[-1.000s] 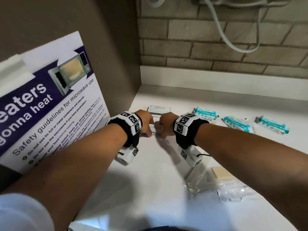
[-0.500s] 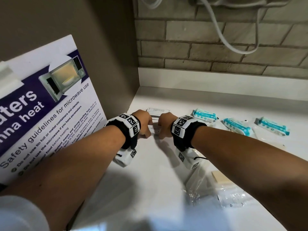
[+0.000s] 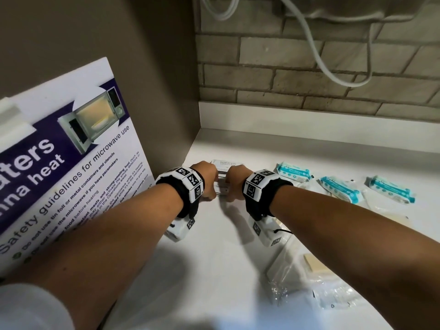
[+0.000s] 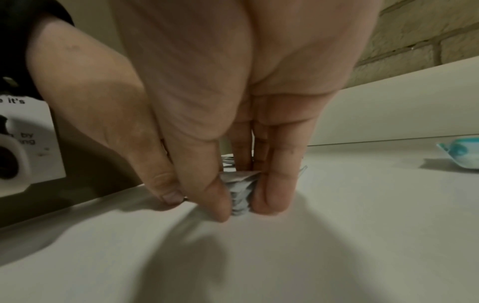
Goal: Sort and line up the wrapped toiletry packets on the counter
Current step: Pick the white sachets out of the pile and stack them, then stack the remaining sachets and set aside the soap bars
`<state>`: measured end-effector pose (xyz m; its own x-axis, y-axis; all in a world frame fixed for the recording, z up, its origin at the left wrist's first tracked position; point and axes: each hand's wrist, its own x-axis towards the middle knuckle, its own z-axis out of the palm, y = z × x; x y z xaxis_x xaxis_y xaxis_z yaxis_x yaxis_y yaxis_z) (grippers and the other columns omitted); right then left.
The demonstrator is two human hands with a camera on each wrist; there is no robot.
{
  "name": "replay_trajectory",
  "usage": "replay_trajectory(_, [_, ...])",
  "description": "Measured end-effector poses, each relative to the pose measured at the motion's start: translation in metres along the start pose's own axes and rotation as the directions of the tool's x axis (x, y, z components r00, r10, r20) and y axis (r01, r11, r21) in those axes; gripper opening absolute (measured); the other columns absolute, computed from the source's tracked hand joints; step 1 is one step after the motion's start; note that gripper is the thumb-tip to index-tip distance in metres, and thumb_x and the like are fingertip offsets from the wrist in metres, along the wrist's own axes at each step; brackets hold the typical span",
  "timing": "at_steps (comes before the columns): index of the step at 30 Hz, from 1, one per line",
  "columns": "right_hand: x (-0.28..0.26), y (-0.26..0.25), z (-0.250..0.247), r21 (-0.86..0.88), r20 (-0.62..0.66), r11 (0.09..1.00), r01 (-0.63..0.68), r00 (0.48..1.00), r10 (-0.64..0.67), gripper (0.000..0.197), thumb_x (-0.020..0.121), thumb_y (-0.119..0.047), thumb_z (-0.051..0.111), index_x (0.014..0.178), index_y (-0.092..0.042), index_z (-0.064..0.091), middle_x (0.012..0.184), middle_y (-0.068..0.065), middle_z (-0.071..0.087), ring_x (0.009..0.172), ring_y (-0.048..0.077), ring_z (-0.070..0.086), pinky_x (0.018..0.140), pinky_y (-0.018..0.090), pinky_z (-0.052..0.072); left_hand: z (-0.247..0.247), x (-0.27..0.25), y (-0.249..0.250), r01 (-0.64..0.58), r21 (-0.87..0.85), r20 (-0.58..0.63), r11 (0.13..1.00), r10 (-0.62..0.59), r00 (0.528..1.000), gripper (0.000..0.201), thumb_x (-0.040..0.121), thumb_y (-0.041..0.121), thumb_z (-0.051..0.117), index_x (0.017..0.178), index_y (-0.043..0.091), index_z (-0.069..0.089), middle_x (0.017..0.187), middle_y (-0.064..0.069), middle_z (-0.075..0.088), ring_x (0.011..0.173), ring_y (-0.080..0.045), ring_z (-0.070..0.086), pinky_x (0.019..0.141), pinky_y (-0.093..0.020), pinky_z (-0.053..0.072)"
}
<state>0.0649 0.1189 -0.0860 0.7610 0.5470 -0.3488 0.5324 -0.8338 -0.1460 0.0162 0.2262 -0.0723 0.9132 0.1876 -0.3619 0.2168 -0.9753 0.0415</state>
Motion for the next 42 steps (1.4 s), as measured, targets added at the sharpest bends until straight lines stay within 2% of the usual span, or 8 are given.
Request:
replay_trajectory(5, [-0.012, 0.002, -0.003, 0.005, 0.004, 1.0, 0.03, 1.0, -0.03, 0.023, 0.076, -0.027, 0.072, 0.065, -0.02, 0.053, 0.081, 0.003, 0.058, 0.079, 0.026, 0.058, 0.072, 0.029, 0.05, -0.001, 0.0, -0.001, -0.022, 0.03, -0.002, 0.999, 0.022, 1.0, 0.036, 0.06, 0.022, 0.077, 0.093, 0.017, 0.062, 0.106, -0.006, 0.069, 0.094, -0.026, 0.067, 0.08, -0.034, 0.058])
replay_trajectory(6, [-0.017, 0.003, -0.004, 0.005, -0.001, 0.998, 0.056, 0.998, -0.056, 0.013, 0.077, -0.028, 0.071, 0.075, -0.02, 0.061, 0.09, 0.006, 0.06, 0.087, 0.027, 0.06, 0.078, 0.03, 0.052, -0.001, 0.0, -0.001, -0.024, 0.038, -0.005, 0.999, 0.025, 1.0, 0.038, 0.061, 0.025, 0.078, 0.093, 0.015, 0.062, 0.106, -0.006, 0.069, 0.094, -0.026, 0.067, 0.08, -0.034, 0.057])
replay_trajectory(10, [-0.041, 0.02, -0.011, 0.11, -0.108, 0.991, 0.071, 0.992, -0.059, 0.052, 0.077, -0.033, 0.074, 0.123, -0.013, 0.061, 0.12, 0.008, 0.06, 0.11, 0.026, 0.057, 0.091, 0.032, 0.05, -0.008, -0.008, 0.003, -0.022, 0.058, -0.032, 0.998, 0.024, 0.999, 0.054, 0.061, 0.037, 0.083, 0.106, 0.014, 0.065, 0.103, -0.004, 0.066, 0.09, -0.024, 0.066, 0.079, -0.034, 0.056])
replay_trajectory(19, [-0.1, 0.131, -0.042, -0.117, 0.015, 0.967, -0.228, 0.973, 0.231, 0.035, 0.088, -0.03, 0.057, 0.108, -0.002, 0.066, 0.097, 0.01, 0.065, 0.08, 0.029, 0.056, 0.073, 0.03, 0.048, -0.016, -0.03, 0.089, -0.29, -0.076, -0.103, 0.954, 0.281, 0.954, 0.037, 0.09, 0.039, 0.061, 0.119, 0.016, 0.062, 0.121, -0.003, 0.062, 0.11, -0.022, 0.056, 0.086, -0.027, 0.041])
replay_trajectory(24, [-0.111, 0.183, -0.033, -0.144, -0.059, 0.922, -0.358, 0.934, 0.353, 0.031, 0.086, -0.036, 0.058, 0.084, -0.005, 0.064, 0.082, 0.009, 0.065, 0.075, 0.032, 0.062, 0.075, 0.033, 0.056, 0.012, -0.038, 0.133, -0.25, -0.046, -0.008, 0.967, 0.249, 0.968, 0.055, 0.088, 0.055, 0.054, 0.119, 0.01, 0.063, 0.119, -0.009, 0.065, 0.106, -0.026, 0.063, 0.085, -0.033, 0.05])
replay_trajectory(29, [-0.104, 0.222, -0.02, -0.05, -0.147, 0.912, -0.407, 0.906, 0.396, 0.051, 0.083, -0.036, 0.067, 0.126, -0.013, 0.051, 0.122, 0.012, 0.053, 0.115, 0.035, 0.054, 0.091, 0.039, 0.048, 0.016, -0.034, 0.149, -0.153, -0.043, 0.005, 0.987, 0.153, 0.988, 0.043, 0.087, 0.044, 0.064, 0.11, 0.008, 0.064, 0.113, -0.01, 0.065, 0.095, -0.024, 0.062, 0.081, -0.033, 0.05])
replay_trajectory(37, [-0.027, 0.295, 0.022, -0.037, -0.012, 0.926, -0.376, 0.927, 0.376, 0.082, 0.039, -0.053, 0.084, 0.105, -0.033, 0.04, 0.085, -0.005, 0.058, 0.072, 0.025, 0.064, 0.069, 0.042, 0.057, 0.012, -0.038, 0.177, -0.059, -0.099, 0.067, 0.993, 0.065, 0.996, 0.036, 0.087, 0.018, 0.065, 0.121, 0.007, 0.06, 0.119, -0.009, 0.064, 0.106, -0.025, 0.062, 0.088, -0.032, 0.053])
replay_trajectory(42, [-0.083, 0.252, -0.024, 0.076, -0.13, 0.965, -0.253, 0.957, 0.261, 0.047, 0.08, -0.013, 0.063, 0.124, -0.015, 0.046, 0.114, 0.012, 0.061, 0.099, 0.035, 0.063, 0.086, 0.045, 0.054, 0.003, -0.033, 0.184, -0.02, -0.123, 0.074, 0.992, 0.03, 0.997, 0.033, 0.086, 0.019, 0.067, 0.115, 0.005, 0.065, 0.115, -0.01, 0.067, 0.105, -0.025, 0.064, 0.089, -0.032, 0.053])
